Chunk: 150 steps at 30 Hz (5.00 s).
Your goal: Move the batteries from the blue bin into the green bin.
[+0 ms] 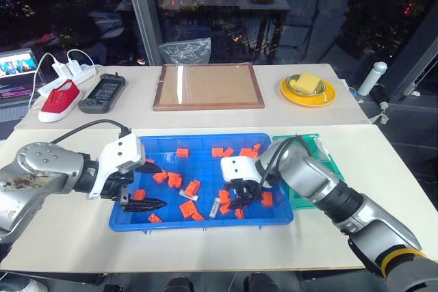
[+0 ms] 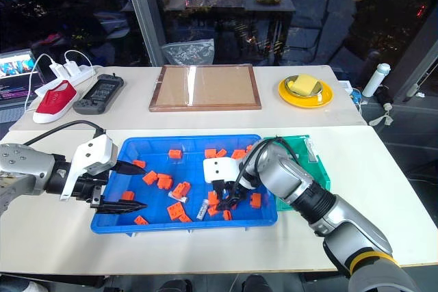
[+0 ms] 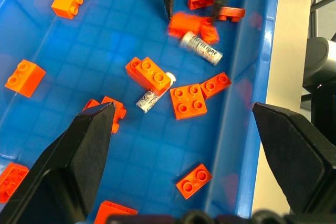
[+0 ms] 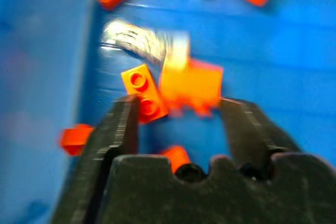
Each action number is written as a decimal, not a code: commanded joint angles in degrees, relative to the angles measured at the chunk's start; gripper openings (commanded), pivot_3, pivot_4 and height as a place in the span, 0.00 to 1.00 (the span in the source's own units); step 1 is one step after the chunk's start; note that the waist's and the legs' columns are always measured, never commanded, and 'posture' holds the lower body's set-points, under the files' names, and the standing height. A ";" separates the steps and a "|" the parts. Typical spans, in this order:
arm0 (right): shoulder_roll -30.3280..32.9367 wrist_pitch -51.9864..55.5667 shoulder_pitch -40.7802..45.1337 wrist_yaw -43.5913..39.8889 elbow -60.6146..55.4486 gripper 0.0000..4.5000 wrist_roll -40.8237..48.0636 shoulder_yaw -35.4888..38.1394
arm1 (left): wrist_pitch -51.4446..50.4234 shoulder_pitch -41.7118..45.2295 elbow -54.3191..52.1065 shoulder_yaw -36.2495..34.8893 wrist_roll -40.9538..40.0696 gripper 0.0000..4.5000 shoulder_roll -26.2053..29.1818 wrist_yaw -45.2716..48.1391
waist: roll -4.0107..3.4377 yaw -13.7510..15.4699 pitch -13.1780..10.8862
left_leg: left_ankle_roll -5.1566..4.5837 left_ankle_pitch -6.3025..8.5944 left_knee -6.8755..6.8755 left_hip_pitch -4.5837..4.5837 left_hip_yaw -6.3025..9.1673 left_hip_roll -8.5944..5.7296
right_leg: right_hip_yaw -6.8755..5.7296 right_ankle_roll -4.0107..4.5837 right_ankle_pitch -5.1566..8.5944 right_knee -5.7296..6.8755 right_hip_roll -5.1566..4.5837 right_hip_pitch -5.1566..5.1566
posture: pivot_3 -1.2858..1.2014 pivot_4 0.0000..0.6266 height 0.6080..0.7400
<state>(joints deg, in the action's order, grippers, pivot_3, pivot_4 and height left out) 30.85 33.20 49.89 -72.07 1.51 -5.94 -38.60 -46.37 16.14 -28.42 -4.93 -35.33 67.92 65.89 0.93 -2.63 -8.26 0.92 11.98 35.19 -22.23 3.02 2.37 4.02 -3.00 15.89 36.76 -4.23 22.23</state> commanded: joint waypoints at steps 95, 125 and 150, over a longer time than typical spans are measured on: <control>6.76 0.64 -1.69 -12.61 -12.62 0.06 16.41 14.70 | -1.37 -1.35 -2.03 -3.93 -1.10 1.00 2.33 0.06 | 0.04 0.15 -0.02 | 0.01 0.02 -0.08 -0.02 0.01 0.23 | 0.00 0.03 0.01 -0.04 0.25 0.03 | 0.52 0.24 1.00; 26.37 1.61 -2.24 0.86 7.30 0.62 8.55 27.05 | 5.83 9.49 6.63 6.38 6.72 1.00 -3.73 1.84 | 0.04 0.17 -0.07 | -0.02 0.04 -0.02 -0.10 -0.08 0.17 | 0.08 0.17 0.09 -0.12 0.20 0.03 | 0.52 0.24 1.00; -7.54 -1.16 0.94 6.28 -3.09 0.98 11.14 8.23 | -1.88 -13.75 -2.78 -18.39 1.79 1.00 0.50 -0.84 | 0.00 0.11 -0.09 | -0.03 0.05 -0.06 -0.02 0.00 0.39 | 0.04 0.19 0.08 0.03 0.43 0.06 | 0.52 0.24 1.00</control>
<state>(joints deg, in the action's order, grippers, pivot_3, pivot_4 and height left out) 24.43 34.71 50.56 -67.61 -1.87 6.76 -30.38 -47.07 2.98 -29.32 -20.45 -31.86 68.18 65.27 0.93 -2.52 -8.35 0.89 12.02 35.11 -22.25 3.01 2.76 4.07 -2.81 15.97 36.79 -3.81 22.29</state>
